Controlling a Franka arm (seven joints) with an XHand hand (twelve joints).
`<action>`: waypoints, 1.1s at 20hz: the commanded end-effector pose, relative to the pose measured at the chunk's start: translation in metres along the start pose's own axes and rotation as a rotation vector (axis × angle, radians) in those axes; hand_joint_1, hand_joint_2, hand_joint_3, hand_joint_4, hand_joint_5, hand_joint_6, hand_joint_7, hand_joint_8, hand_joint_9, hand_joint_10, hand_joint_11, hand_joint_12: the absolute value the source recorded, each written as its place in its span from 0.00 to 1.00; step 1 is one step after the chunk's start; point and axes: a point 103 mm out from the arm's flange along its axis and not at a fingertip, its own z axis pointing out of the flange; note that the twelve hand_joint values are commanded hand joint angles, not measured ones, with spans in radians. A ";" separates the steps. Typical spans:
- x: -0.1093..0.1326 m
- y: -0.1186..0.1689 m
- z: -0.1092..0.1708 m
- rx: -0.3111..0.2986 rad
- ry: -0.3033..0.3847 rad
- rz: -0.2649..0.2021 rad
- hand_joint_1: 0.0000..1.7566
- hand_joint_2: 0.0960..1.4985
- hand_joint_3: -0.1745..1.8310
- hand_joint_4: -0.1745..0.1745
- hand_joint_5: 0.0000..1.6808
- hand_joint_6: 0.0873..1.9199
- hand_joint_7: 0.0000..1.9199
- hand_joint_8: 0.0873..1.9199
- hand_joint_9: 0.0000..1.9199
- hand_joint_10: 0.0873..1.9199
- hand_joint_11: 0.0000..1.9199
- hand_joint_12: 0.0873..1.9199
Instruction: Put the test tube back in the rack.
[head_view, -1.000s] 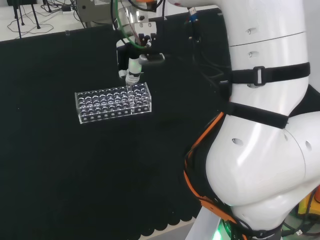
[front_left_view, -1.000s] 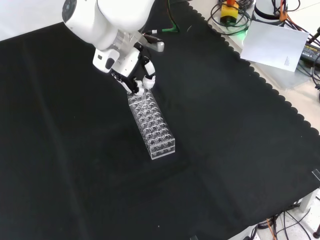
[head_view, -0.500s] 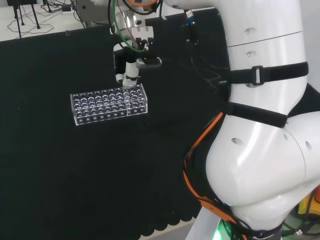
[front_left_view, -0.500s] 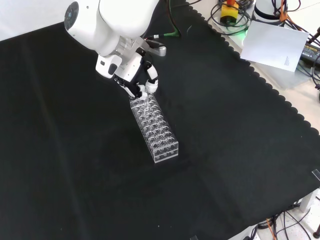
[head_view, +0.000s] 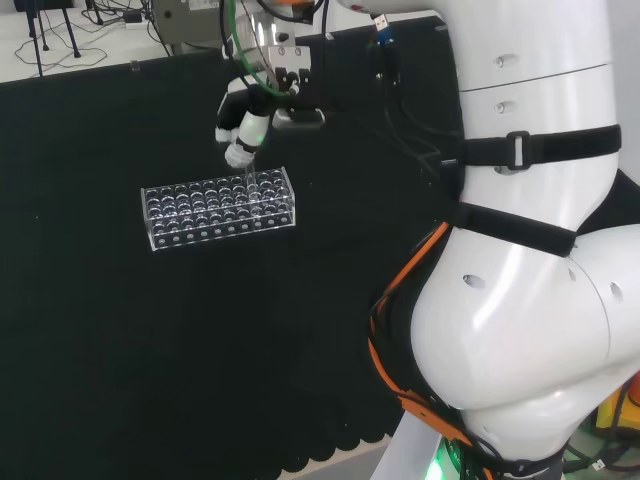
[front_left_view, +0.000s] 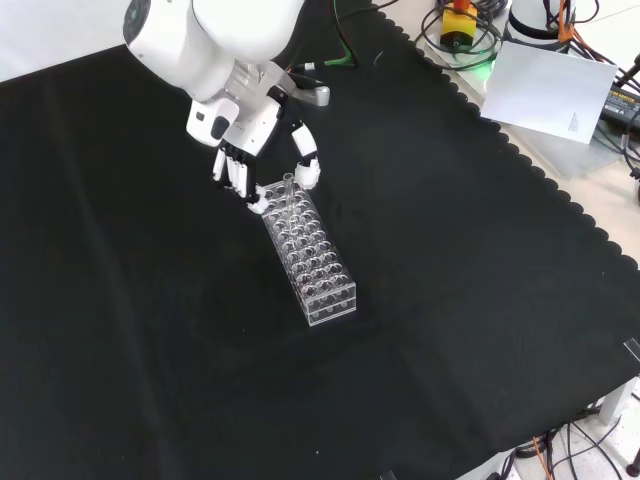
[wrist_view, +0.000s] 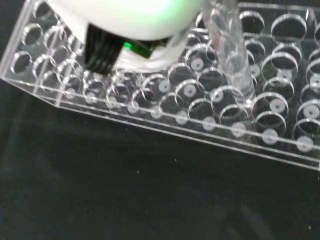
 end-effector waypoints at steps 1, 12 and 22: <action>0.009 -0.013 -0.022 -0.066 0.011 -0.049 0.58 0.28 0.38 0.43 0.28 0.38 0.26 0.52 0.32 0.48 0.11 0.78; 0.023 -0.068 -0.079 -0.342 -0.145 -0.098 0.58 0.31 0.39 0.41 0.29 0.38 0.25 0.52 0.31 0.48 0.10 0.78; 0.009 -0.130 -0.100 -0.534 -0.223 -0.071 0.49 0.39 0.41 0.28 0.23 0.34 0.23 0.52 0.27 0.49 0.11 0.78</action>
